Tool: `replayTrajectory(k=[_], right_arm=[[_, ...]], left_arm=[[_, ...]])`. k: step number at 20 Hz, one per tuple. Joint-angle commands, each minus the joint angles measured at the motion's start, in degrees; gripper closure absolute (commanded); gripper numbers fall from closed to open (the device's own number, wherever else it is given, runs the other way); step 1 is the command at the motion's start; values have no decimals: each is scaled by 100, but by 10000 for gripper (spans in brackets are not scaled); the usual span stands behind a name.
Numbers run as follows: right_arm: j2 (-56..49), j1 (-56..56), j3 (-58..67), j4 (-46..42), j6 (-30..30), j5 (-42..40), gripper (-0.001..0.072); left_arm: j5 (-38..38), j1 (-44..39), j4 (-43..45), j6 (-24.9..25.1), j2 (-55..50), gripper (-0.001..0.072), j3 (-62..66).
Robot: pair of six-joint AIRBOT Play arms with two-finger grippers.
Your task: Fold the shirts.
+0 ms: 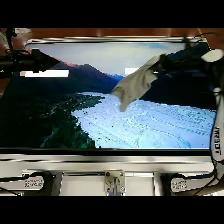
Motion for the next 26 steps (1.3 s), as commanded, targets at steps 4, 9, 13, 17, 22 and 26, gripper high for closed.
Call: replayTrajectory(k=[4, 9, 13, 17, 22, 26], right_arm=[[219, -2151, 304, -1869, 387, 1720, 655], [219, -3539, -664, -3230, 382, 1565, 655], [225, -4520, -2210, -3484, 317, 1445, 655], [481, -5392, -3451, -3602, 319, 1250, 656], [1325, -6011, -5031, -3560, 387, 946, 655], [2063, -6033, -5945, -3552, 544, 608, 655]], left_arm=[[-688, -120, -2, -214, 7, 671, -2], [-1213, -140, -2, -321, 11, 671, -2], [-1211, -262, -2, -319, 9, 671, -2], [-1209, -422, 0, -317, 9, 671, -2], [-1207, -553, 2, -273, 7, 670, -2], [-1209, -551, 2, -243, 7, 670, -2]])
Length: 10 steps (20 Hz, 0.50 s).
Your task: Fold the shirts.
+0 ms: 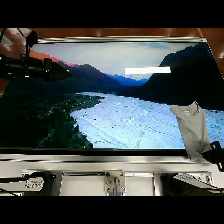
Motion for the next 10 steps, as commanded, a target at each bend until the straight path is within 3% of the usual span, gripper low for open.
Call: replayTrajectory(k=[1, 2, 3, 4, 7, 10], right_arm=[[619, -101, -651, 81, 232, -350, 637], [748, -101, -643, 212, 227, -385, 490], [905, -101, -634, 337, 129, -376, 171], [1075, -101, -610, 413, 22, -319, 65], [1663, -101, -85, -66, 175, 306, 65], [1947, -94, 1309, -933, 610, 907, 65]], left_arm=[[-4, -17, 2, 120, -2, 670, -2], [-4, -17, 2, 151, -2, 670, -2], [-4, -17, 2, 155, -7, 671, -2], [-4, -17, 2, 175, -11, 671, -2], [13, -17, 4, 343, -31, 670, -2], [372, -17, 129, 363, -111, 671, -2]])
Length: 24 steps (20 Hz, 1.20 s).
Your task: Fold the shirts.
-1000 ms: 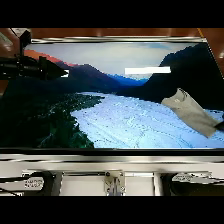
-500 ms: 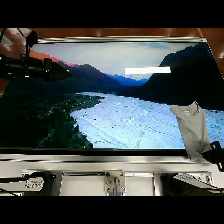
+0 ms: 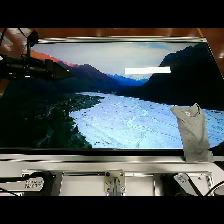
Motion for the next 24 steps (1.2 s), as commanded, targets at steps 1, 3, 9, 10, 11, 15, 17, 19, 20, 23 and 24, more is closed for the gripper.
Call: replayTrajectory(k=[1, 3, 9, 10, 11, 15, 17, 19, 20, 23, 24], right_arm=[[328, 50, 1478, -501, 291, 562, 66], [330, 476, 2463, 199, 24, 260, 67], [0, 4216, 2841, -31, 828, -22, 76], [-243, 4695, 2793, 7, 946, 114, 75], [-514, 5143, 2791, 68, 970, 225, 74], [-1134, 6398, 2791, -509, 914, 166, 74], [-1213, 6771, 2789, -741, 909, 33, 74], [-1207, 6988, 2791, -697, 916, -59, 74], [-1207, 7064, 2791, -645, 916, -63, 74], [-1207, 7149, 2791, -636, 916, -66, 74], [-1207, 7149, 2791, -640, 916, -66, 74]], left_arm=[[457, -9, 208, 74, -90, 671, 0], [732, -160, 1027, -13, -114, 673, 9], [378, -1641, 5318, -1792, -125, 595, 306], [223, -1812, 5377, -1794, -142, 305, 306], [42, -1950, 5377, -1812, -181, 104, 306], [-323, -2120, 5580, -2120, -389, 114, 304], [-339, -2120, 5582, -2111, -509, 114, 304], [-262, -2118, 5582, -2090, -570, 114, 304], [-131, -2109, 5582, -2092, -584, 114, 304], [221, -2109, 5565, -2094, -584, 114, 304], [219, -2109, 5565, -2094, -581, 114, 304]])
